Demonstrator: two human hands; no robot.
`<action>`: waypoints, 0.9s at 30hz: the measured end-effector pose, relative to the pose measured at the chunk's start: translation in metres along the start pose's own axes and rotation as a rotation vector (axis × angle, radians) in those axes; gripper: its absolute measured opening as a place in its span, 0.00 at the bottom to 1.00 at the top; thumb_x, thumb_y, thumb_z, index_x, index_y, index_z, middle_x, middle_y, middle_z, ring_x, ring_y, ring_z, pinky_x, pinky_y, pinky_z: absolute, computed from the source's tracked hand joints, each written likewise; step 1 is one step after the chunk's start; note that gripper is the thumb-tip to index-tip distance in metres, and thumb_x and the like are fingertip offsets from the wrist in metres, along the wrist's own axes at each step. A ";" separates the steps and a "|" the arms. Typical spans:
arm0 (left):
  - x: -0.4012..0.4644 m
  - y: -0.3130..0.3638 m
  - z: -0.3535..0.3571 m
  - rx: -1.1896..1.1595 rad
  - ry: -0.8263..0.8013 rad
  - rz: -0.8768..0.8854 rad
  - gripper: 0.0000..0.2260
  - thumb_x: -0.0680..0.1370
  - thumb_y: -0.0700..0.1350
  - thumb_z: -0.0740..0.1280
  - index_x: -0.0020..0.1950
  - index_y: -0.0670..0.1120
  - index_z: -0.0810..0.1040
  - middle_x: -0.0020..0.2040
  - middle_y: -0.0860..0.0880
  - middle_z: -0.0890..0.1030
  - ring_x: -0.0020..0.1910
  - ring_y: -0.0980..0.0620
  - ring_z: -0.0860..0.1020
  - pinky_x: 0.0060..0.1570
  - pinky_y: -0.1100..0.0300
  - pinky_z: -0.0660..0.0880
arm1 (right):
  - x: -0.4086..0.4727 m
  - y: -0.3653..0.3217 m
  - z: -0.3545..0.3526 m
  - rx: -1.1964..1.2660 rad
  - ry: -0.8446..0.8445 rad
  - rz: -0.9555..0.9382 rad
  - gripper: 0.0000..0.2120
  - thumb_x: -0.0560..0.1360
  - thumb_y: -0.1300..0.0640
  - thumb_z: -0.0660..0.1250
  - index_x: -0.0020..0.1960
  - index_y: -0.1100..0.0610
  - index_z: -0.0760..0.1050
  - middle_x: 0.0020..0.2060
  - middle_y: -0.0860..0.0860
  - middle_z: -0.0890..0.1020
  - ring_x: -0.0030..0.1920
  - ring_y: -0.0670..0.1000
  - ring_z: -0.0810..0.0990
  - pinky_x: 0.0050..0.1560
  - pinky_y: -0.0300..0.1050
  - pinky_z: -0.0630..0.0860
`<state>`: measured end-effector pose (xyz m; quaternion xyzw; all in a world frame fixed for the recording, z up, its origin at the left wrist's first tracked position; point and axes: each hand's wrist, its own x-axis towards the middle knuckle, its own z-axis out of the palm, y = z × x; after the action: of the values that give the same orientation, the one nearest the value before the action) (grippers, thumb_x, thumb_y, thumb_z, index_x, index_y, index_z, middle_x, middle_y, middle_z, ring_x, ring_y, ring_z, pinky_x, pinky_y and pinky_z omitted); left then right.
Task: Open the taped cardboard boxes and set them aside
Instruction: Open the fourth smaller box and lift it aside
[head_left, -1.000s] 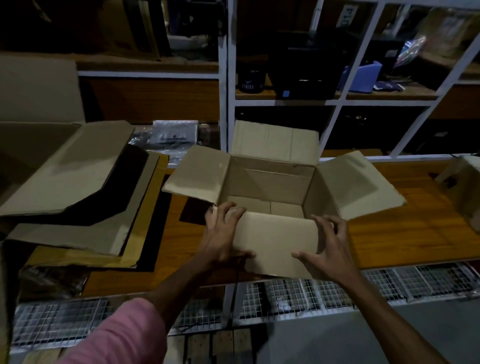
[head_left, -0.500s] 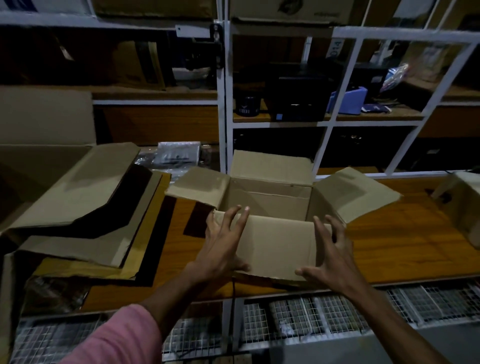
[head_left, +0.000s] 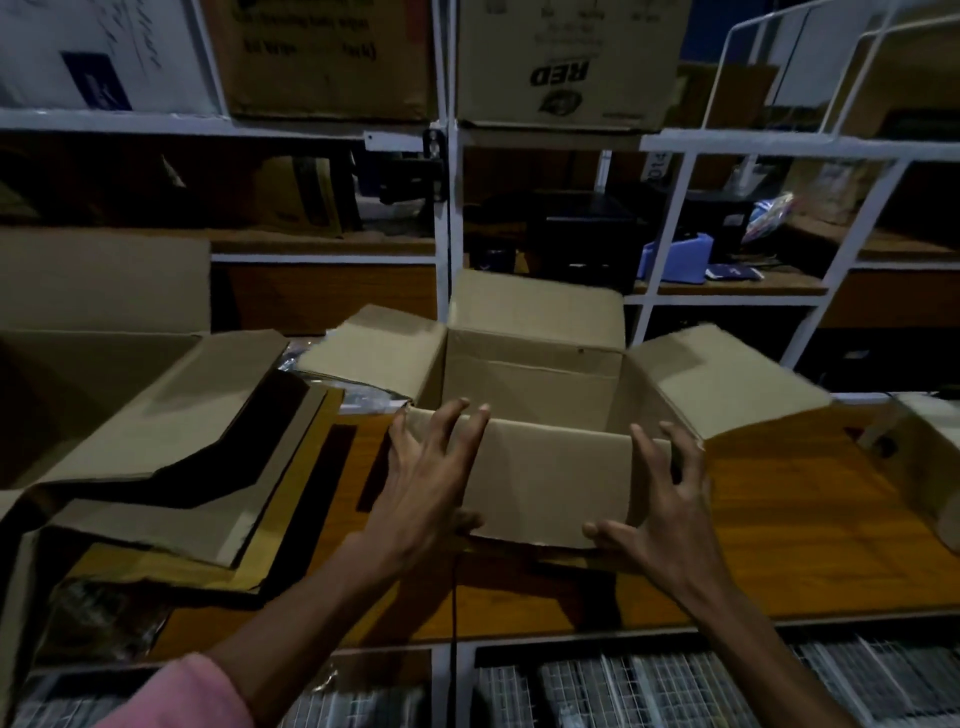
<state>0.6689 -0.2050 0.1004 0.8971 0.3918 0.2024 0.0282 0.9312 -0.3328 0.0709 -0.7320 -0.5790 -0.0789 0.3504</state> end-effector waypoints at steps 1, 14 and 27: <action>0.002 0.000 -0.012 0.010 0.034 0.005 0.57 0.66 0.53 0.82 0.80 0.60 0.43 0.81 0.50 0.45 0.76 0.29 0.46 0.69 0.24 0.59 | 0.008 -0.008 -0.008 0.005 0.033 -0.031 0.60 0.54 0.44 0.86 0.79 0.46 0.58 0.78 0.55 0.54 0.74 0.66 0.59 0.62 0.73 0.74; -0.027 -0.071 -0.178 0.191 0.446 0.102 0.59 0.58 0.48 0.86 0.81 0.52 0.54 0.76 0.43 0.58 0.69 0.23 0.59 0.63 0.20 0.63 | 0.076 -0.171 -0.035 0.084 0.297 -0.285 0.57 0.55 0.47 0.87 0.78 0.50 0.61 0.76 0.60 0.57 0.75 0.64 0.59 0.67 0.71 0.70; -0.187 -0.283 -0.338 0.399 0.515 -0.078 0.55 0.55 0.49 0.87 0.76 0.46 0.60 0.71 0.41 0.62 0.63 0.23 0.64 0.61 0.22 0.65 | 0.062 -0.456 0.074 0.273 0.284 -0.444 0.54 0.60 0.44 0.84 0.78 0.50 0.60 0.74 0.57 0.58 0.73 0.60 0.61 0.69 0.58 0.69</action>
<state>0.2288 -0.1789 0.2869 0.7887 0.4518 0.3408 -0.2403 0.5177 -0.2011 0.2406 -0.5152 -0.6754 -0.1764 0.4973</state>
